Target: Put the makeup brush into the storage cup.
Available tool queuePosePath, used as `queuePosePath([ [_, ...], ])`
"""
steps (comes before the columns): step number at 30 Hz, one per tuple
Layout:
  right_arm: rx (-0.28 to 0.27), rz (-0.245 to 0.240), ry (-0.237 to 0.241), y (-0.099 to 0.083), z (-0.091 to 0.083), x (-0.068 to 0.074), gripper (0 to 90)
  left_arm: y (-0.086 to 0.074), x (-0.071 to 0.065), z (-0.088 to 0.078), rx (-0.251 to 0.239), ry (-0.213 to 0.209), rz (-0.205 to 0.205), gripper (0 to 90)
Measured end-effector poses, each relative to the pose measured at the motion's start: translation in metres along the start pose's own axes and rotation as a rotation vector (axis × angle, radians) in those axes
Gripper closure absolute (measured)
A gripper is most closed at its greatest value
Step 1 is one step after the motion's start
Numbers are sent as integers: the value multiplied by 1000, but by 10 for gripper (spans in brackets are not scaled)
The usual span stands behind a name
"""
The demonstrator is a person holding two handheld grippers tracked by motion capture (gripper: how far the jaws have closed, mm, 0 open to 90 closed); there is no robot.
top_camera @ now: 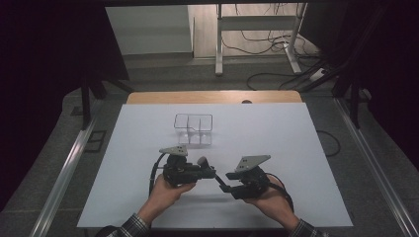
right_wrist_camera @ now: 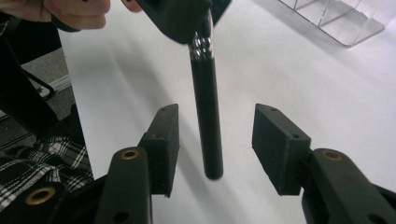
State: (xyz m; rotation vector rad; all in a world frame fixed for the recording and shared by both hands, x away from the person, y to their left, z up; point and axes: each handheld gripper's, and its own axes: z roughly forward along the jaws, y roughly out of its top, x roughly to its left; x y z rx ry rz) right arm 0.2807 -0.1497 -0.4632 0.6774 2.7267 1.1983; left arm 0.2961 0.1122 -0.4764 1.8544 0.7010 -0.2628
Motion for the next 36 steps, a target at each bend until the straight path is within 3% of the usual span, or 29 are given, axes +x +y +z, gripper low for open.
queuePosePath([
  [18, 52, 45, -22, -14, -10, -9, 378, 4, 3, -12, -4, 71, 33, 771],
  [36, 64, 20, -75, -27, -20, -14, 279, 14, 9, -26, -10, 123, 44, 771],
])
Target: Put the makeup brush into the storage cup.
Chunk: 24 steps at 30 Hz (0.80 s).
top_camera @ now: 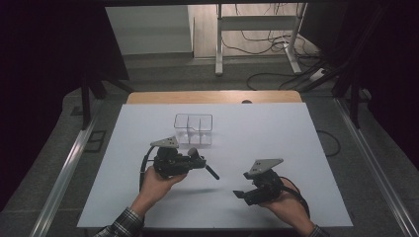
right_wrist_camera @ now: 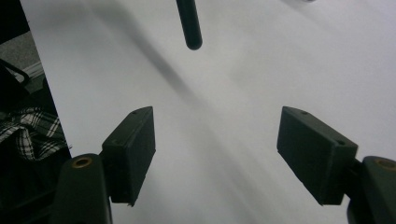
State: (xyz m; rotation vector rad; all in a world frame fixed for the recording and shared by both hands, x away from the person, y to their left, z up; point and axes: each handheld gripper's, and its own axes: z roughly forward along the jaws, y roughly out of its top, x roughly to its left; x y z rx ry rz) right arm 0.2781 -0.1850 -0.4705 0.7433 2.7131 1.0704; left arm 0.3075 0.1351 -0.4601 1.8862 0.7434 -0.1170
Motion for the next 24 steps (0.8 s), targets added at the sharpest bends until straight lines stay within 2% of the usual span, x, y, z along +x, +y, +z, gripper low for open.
queuePosePath([
  [8, 2, 12, -12, -6, -5, -4, 245, 6, 5, -3, 6, 24, 8, 771],
  [14, 9, 13, -38, -12, -8, -6, 222, 10, 8, -3, 16, 58, 24, 771],
  [24, 26, 46, -55, -23, -14, -12, 162, 16, 13, -6, 7, 93, 33, 771],
])
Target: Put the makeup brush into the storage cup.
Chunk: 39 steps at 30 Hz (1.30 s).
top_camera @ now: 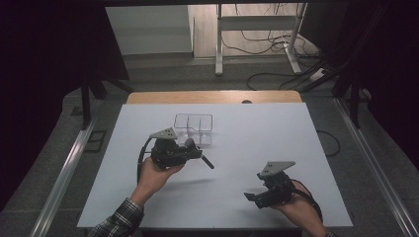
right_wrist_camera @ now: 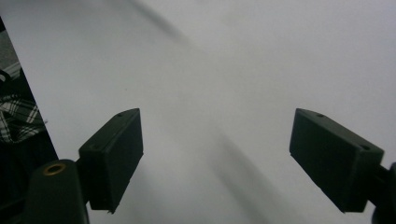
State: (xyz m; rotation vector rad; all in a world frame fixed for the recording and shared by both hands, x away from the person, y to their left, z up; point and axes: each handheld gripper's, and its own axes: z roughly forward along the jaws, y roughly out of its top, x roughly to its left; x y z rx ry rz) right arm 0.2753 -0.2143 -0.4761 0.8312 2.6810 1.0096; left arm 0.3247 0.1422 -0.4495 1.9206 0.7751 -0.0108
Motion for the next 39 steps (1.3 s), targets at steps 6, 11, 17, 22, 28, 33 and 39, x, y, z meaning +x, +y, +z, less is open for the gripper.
queuePosePath([
  [6, -1, 10, -7, -4, -3, -2, 125, 3, 2, -2, -6, 23, 5, 771],
  [11, 1, 34, -17, -9, -6, -5, 87, 7, 5, -3, -7, 33, 11, 771],
  [17, 5, 34, -40, -16, -10, -6, 42, 11, 7, -4, -11, 50, 23, 771],
  [22, -2, 47, -58, -21, -15, -7, 5, 15, 9, -5, -11, 66, 29, 771],
  [28, -7, 85, -64, -29, -22, -12, 0, 20, 12, -5, -12, 85, 37, 771],
  [33, -7, 90, -75, -32, -25, -13, 0, 26, 14, -8, -14, 99, 46, 771],
  [39, -7, 101, -85, -35, -28, -15, 0, 33, 16, -10, -26, 113, 53, 771],
])
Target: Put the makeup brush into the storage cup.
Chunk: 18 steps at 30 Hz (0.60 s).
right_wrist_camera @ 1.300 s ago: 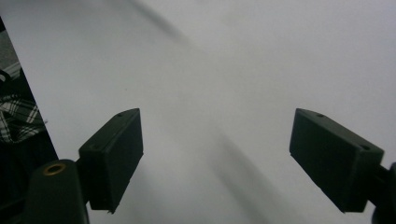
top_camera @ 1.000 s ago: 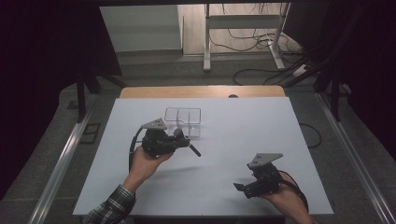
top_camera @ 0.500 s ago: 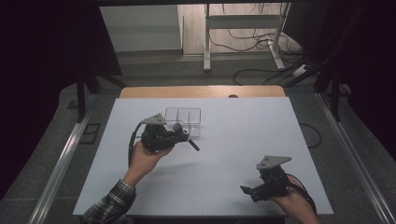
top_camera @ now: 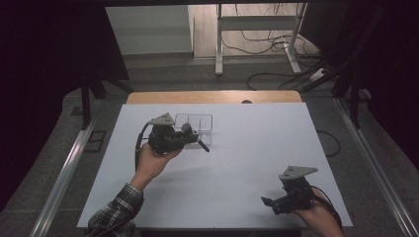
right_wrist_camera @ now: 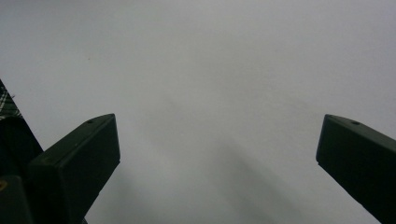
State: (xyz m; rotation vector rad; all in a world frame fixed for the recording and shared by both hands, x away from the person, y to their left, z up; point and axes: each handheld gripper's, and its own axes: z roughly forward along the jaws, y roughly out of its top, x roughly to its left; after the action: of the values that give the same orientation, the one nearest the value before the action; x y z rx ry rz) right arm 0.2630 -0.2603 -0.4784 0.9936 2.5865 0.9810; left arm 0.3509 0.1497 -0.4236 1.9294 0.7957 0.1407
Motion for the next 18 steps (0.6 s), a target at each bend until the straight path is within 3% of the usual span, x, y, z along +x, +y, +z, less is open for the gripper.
queuePosePath([
  [18, 2, 60, -47, -13, -11, -11, 0, 20, 11, -6, -18, 51, 7, 771],
])
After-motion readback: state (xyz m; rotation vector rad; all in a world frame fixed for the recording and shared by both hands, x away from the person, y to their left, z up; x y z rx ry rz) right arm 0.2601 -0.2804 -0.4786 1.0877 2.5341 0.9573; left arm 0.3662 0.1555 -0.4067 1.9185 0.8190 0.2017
